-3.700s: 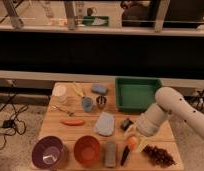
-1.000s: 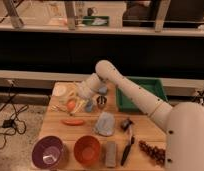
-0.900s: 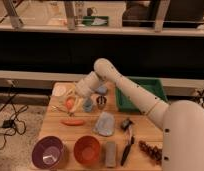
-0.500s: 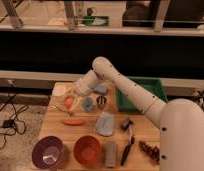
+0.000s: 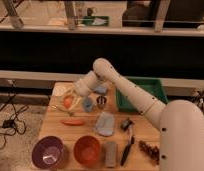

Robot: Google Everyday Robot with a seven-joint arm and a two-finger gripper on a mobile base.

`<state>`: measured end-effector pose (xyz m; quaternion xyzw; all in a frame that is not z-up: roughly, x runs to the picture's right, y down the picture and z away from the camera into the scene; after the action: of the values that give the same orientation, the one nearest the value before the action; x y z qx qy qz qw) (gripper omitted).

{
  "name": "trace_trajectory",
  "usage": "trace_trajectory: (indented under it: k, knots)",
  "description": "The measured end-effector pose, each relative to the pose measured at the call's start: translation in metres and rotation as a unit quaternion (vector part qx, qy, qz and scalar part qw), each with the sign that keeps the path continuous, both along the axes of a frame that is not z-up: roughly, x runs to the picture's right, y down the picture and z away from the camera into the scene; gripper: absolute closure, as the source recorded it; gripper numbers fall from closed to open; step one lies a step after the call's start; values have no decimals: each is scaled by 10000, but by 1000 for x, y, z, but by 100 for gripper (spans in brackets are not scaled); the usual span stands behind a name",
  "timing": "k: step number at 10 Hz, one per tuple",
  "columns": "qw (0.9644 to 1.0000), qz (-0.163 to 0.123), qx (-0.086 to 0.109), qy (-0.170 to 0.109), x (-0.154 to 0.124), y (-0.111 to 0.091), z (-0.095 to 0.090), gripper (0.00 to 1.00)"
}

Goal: Place apple in paper cup

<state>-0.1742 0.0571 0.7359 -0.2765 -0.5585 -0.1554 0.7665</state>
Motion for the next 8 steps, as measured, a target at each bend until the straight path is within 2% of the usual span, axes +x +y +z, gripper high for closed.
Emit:
trace_trajectory:
  k: [3, 8]
  knots:
    - [9994, 159, 128, -278, -41, -17, 22, 99]
    - [9981, 76, 289, -541, -67, -38, 38, 99]
